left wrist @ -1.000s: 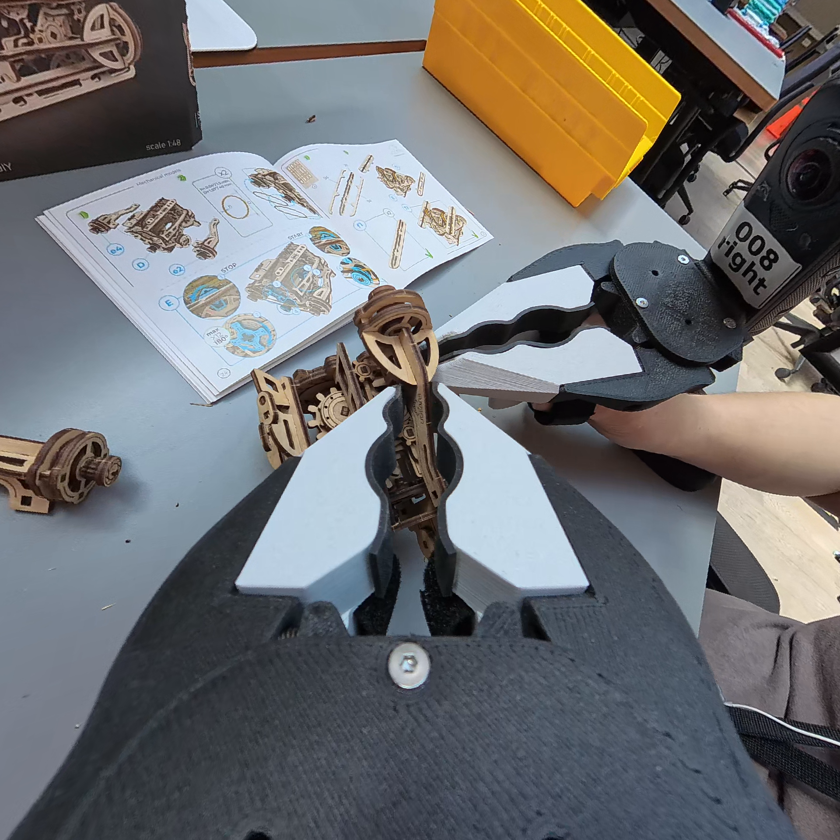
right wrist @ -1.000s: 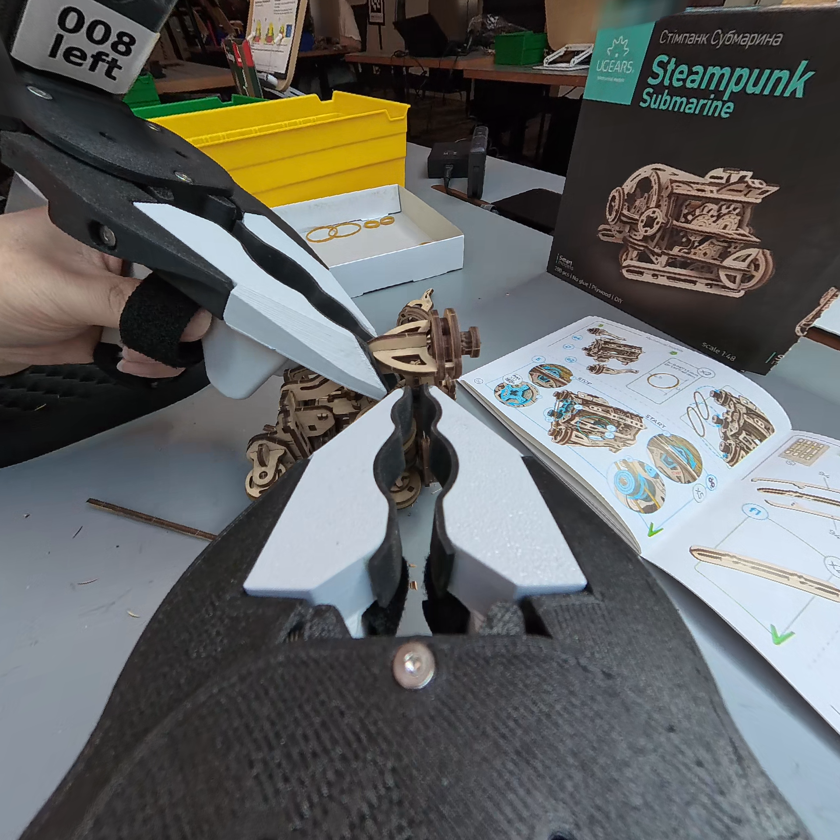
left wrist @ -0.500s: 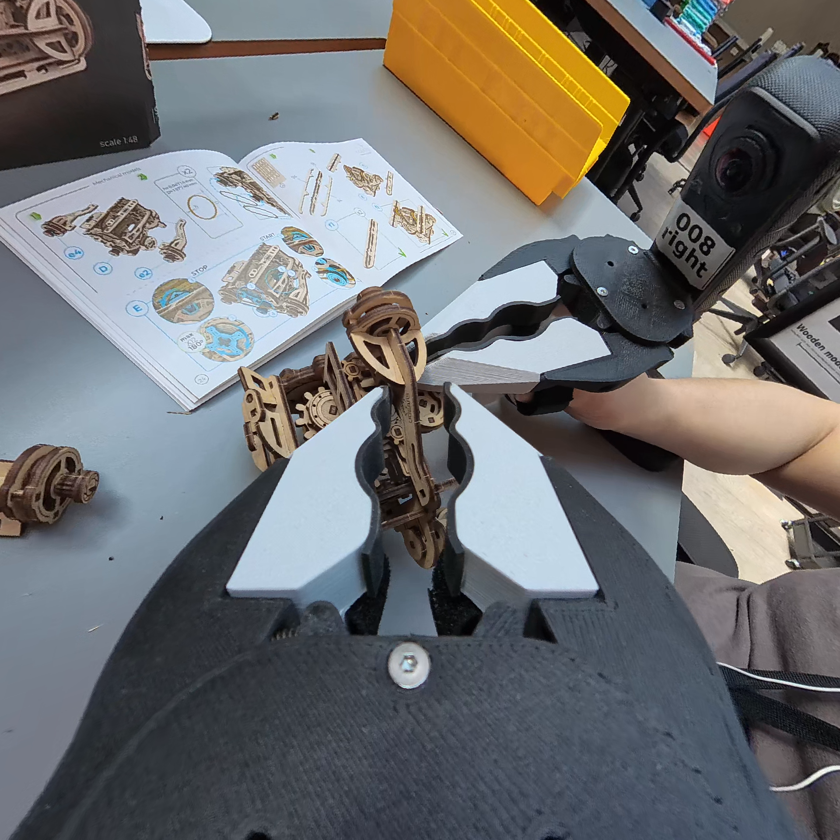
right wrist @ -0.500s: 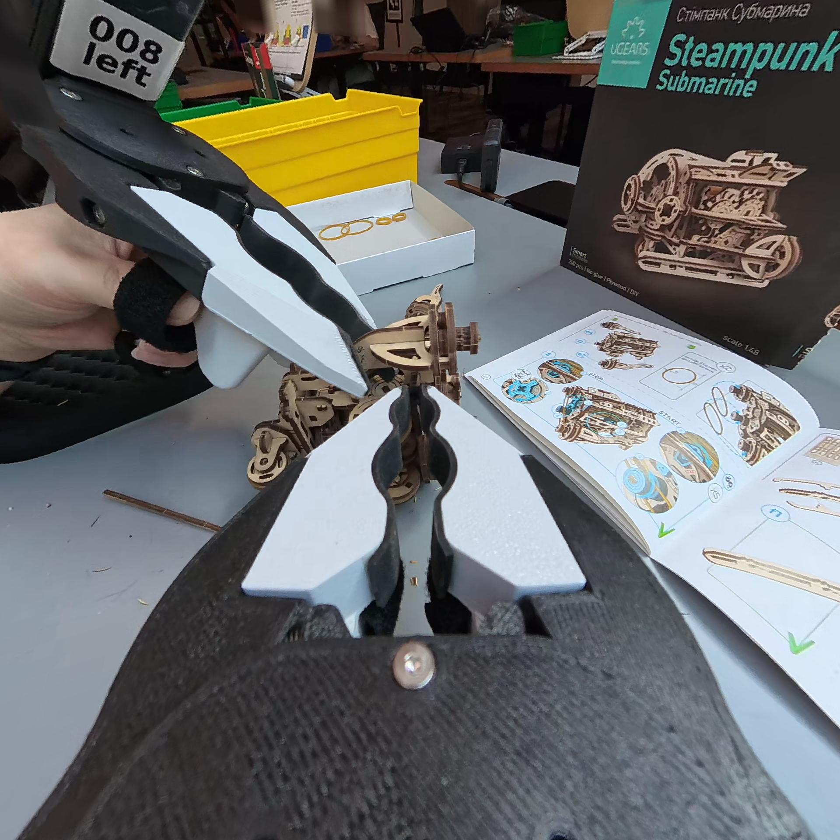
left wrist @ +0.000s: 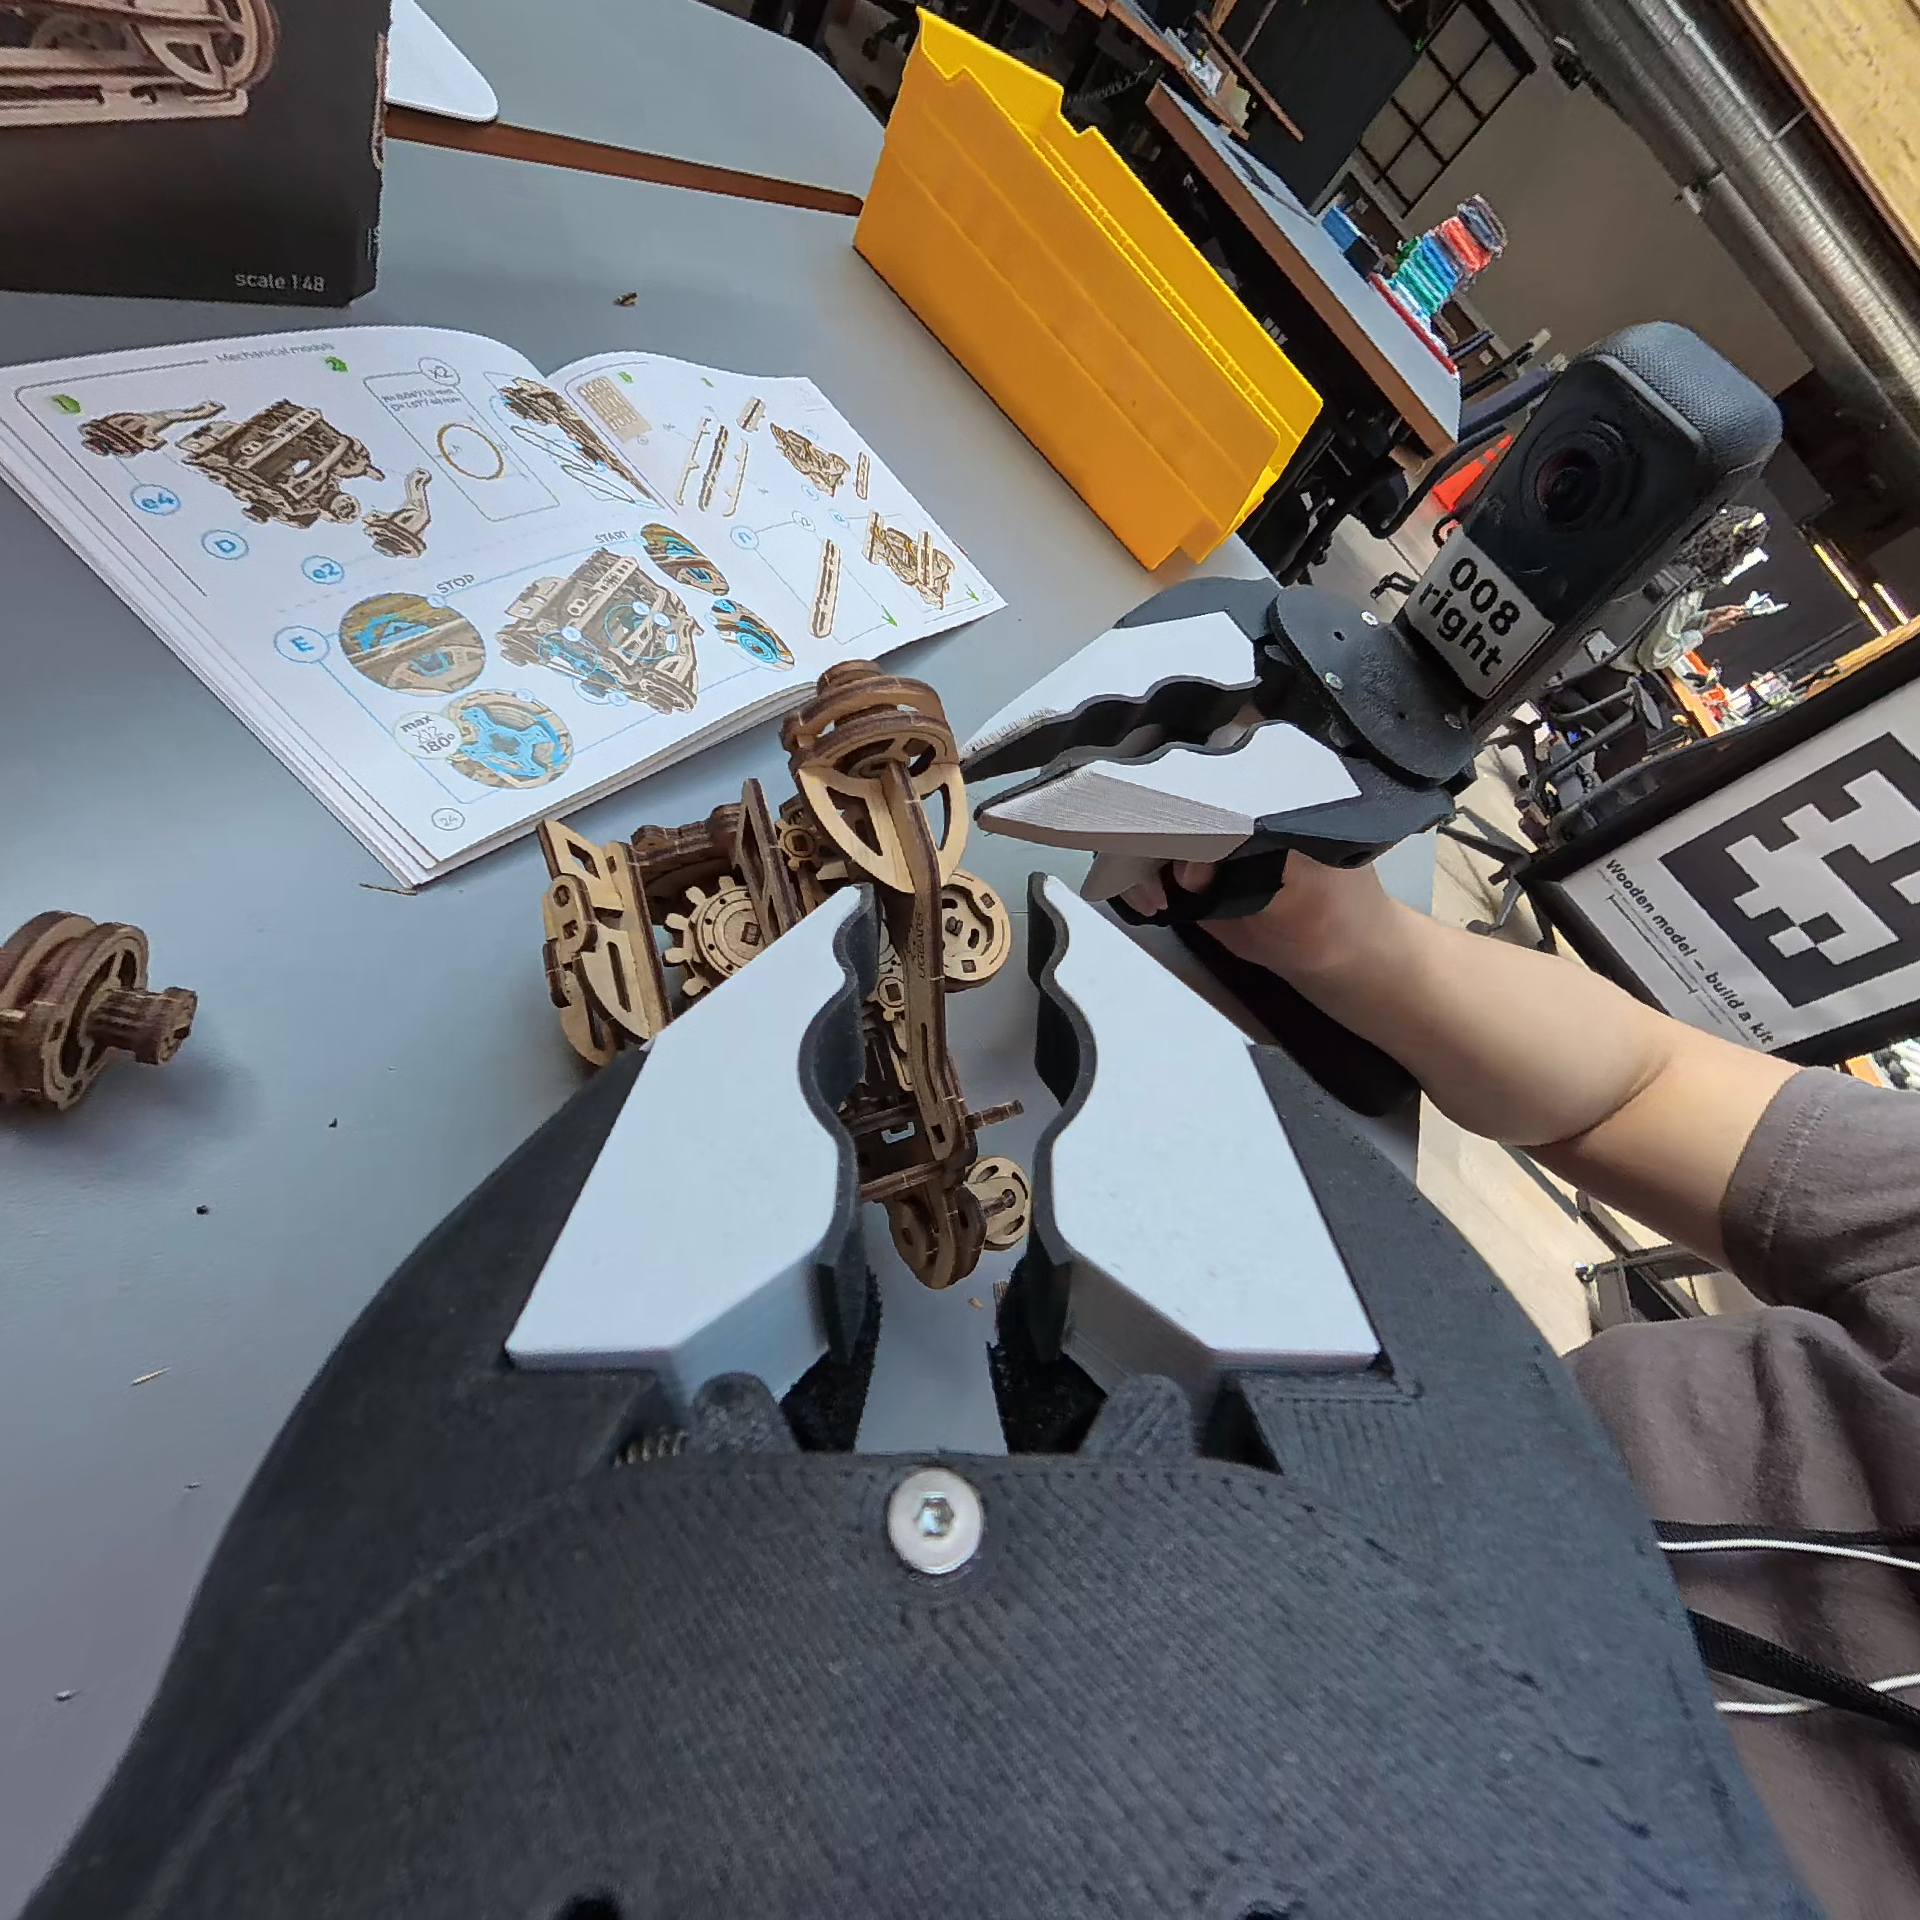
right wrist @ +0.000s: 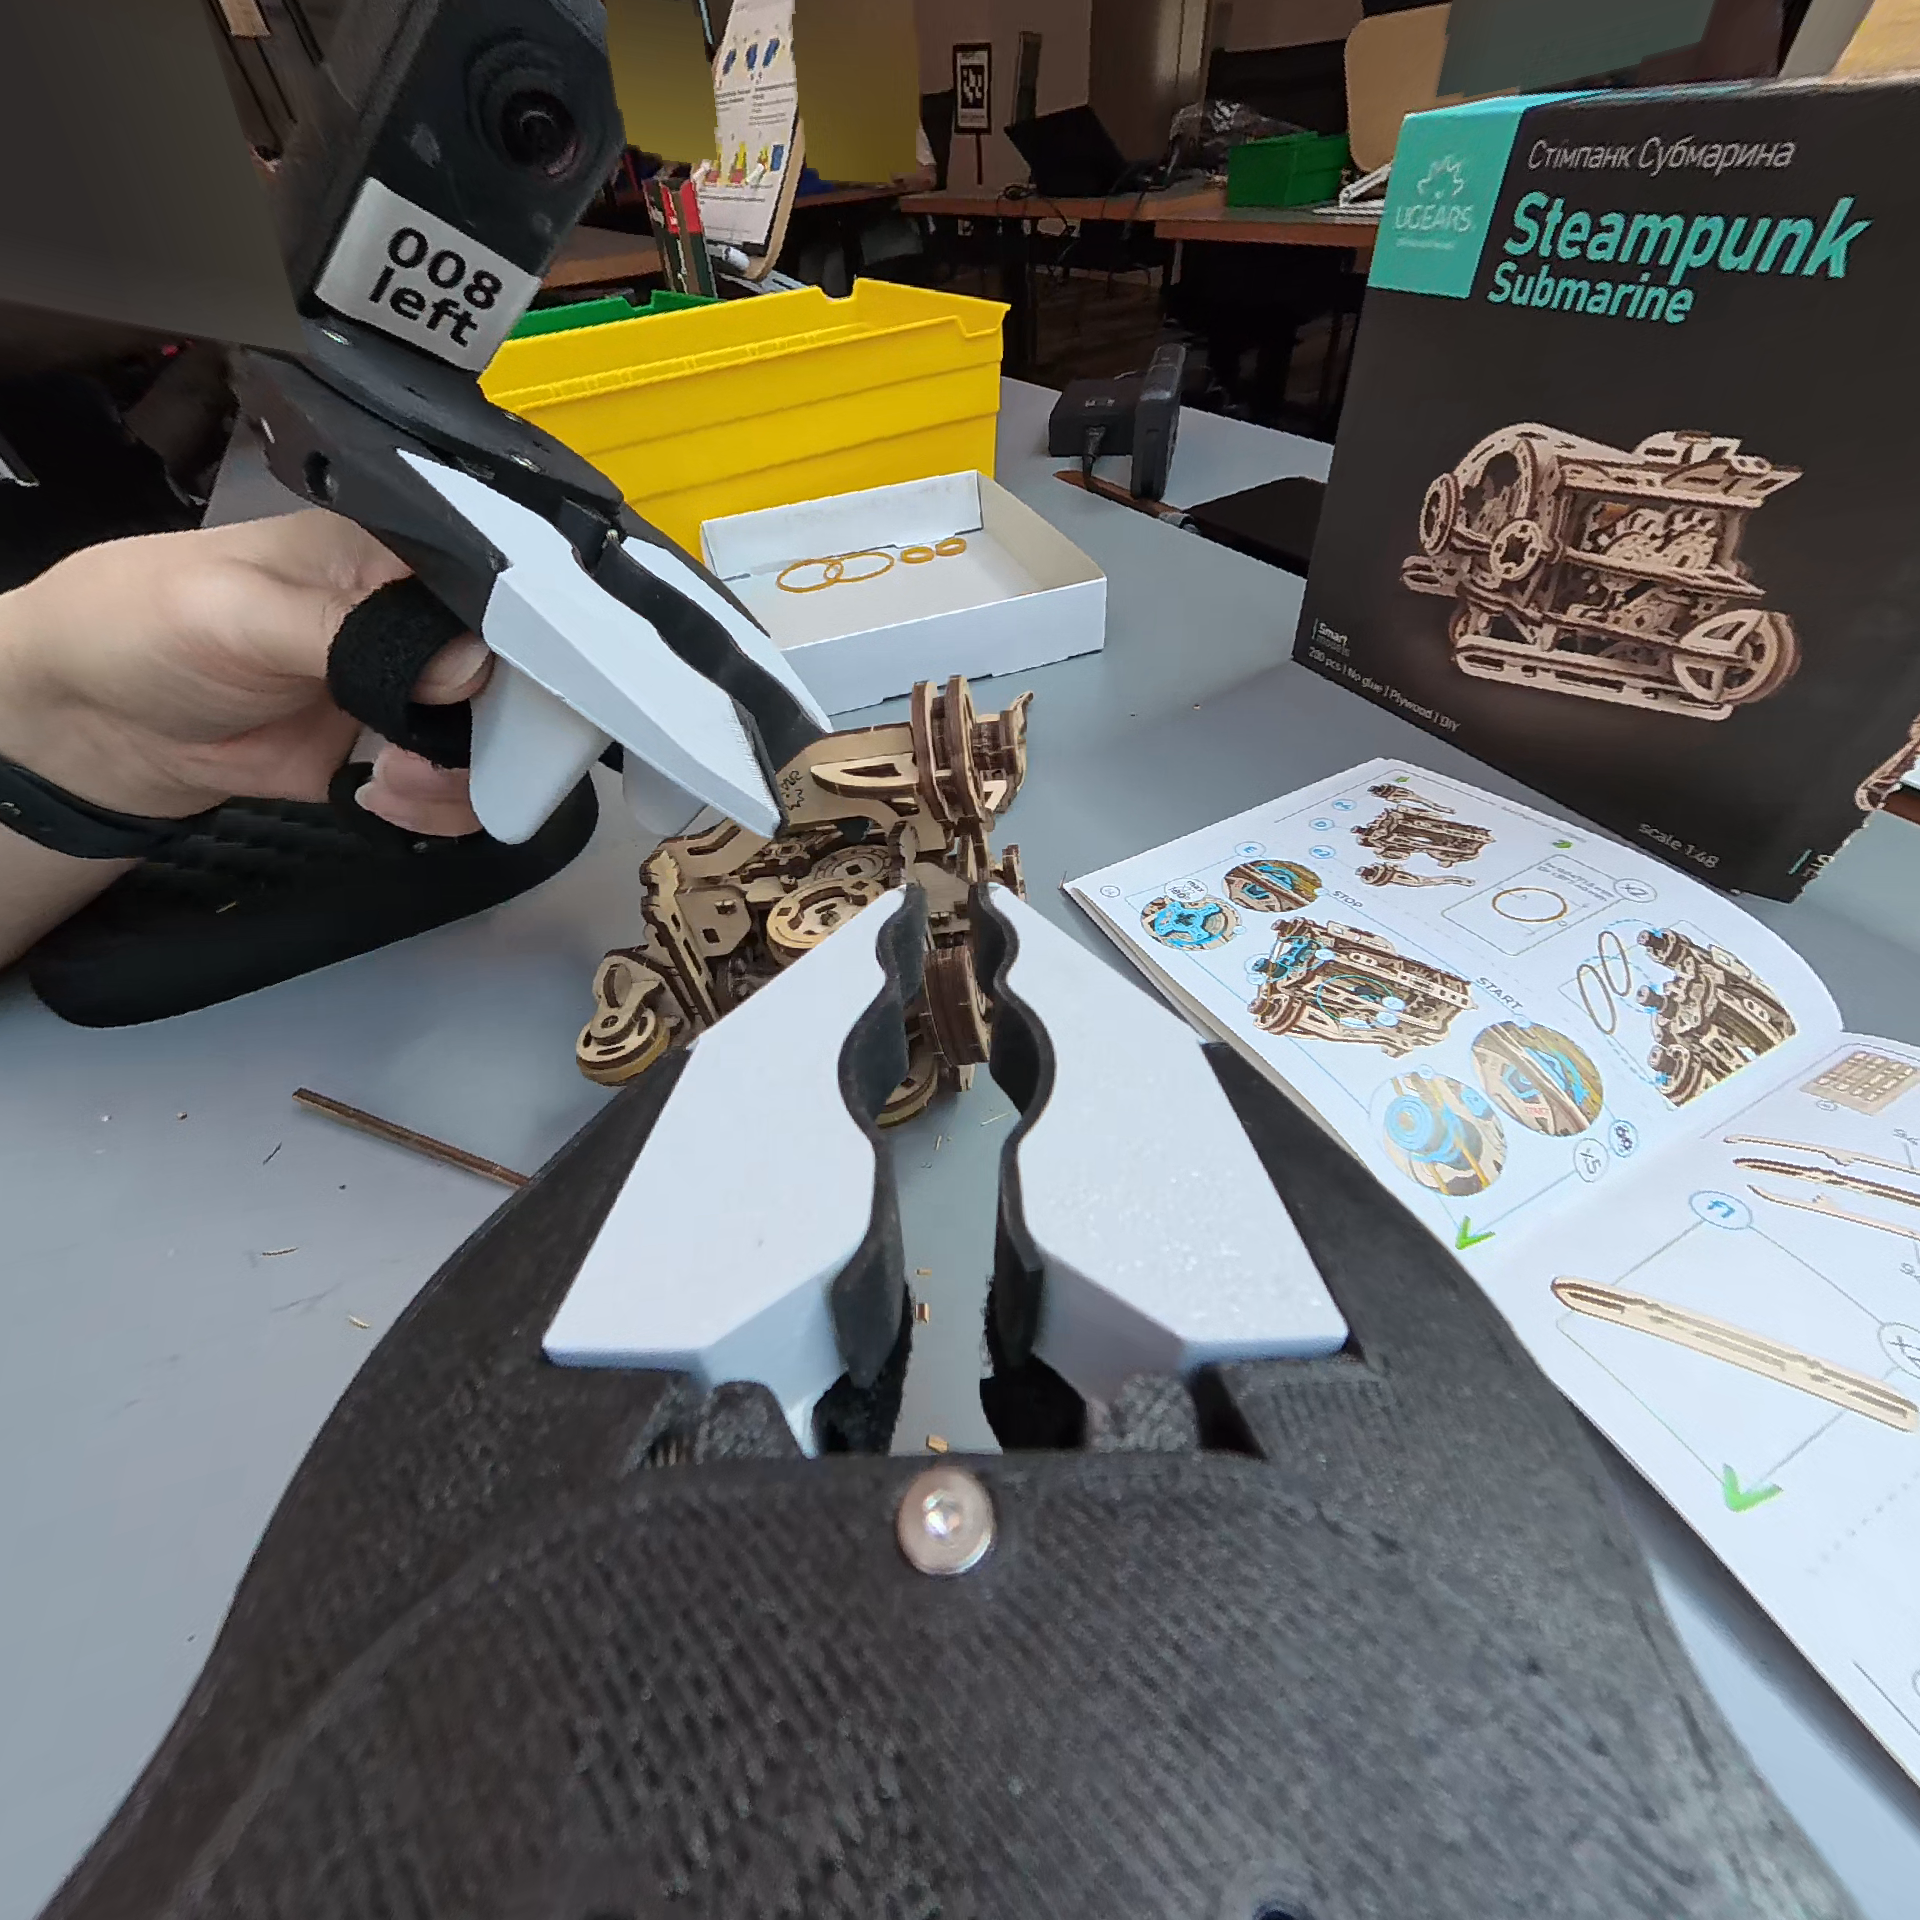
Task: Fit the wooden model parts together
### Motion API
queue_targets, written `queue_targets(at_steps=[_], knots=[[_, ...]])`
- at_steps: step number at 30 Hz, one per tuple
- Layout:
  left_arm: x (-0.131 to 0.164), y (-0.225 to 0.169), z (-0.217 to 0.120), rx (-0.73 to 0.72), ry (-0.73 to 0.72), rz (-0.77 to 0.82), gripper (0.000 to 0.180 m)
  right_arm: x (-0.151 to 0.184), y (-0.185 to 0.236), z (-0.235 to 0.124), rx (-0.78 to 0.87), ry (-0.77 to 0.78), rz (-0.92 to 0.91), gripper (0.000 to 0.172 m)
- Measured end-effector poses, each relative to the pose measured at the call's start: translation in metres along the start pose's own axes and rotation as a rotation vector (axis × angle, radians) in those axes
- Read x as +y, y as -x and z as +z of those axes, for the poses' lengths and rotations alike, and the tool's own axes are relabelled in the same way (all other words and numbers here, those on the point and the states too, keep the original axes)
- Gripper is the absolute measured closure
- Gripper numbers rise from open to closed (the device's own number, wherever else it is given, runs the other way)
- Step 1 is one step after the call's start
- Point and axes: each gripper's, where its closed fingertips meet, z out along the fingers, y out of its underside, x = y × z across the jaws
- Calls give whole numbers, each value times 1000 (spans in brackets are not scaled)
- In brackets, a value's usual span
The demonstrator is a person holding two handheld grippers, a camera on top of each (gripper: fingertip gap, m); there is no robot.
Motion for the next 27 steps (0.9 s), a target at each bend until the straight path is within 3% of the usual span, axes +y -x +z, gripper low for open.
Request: queue_targets(at_steps=[11,17,24,27], knots=[[-1,-4,2,43,3,-39,149,1,6,7,-22,14,-15,165],[-1,-1,7,18,13,-40,159,7,7,13,-43,49,22,164],[-2,-3,14,-19,29,28,154,9,0,14,-23,64,79,169],[-3,1,14,-29,16,18,163,9,0,13,-24,65,104,169]])
